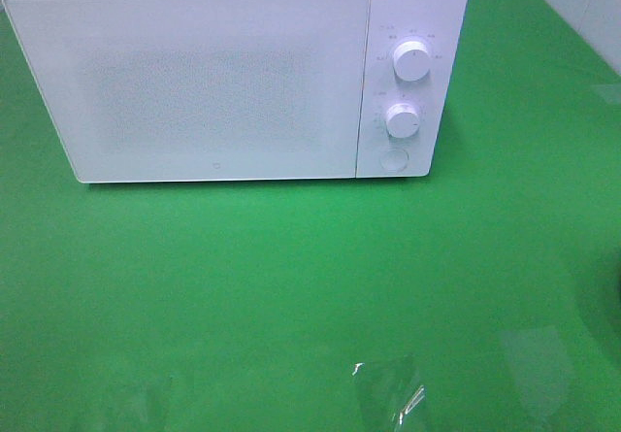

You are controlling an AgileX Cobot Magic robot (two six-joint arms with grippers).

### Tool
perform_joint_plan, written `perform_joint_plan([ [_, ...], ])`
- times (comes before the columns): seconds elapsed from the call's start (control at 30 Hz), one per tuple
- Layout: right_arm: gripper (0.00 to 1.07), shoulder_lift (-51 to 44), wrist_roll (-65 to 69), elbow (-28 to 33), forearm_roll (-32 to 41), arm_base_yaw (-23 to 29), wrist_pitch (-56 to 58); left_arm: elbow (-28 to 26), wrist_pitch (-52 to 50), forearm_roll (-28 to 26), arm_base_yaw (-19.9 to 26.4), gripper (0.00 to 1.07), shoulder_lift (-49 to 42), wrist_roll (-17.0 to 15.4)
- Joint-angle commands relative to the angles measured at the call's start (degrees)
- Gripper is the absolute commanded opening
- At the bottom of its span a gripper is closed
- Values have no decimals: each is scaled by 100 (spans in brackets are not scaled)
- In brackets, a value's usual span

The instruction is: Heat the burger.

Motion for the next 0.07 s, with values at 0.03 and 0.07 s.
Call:
perform_joint_plan([
  [0.03, 75, -160, -11, 11, 6, -17, -46, 17, -80, 29, 0, 100, -138, 6],
  [0.07, 75, -160, -11, 11, 6, -17, -46, 17, -80, 29, 0, 100, -138, 6],
])
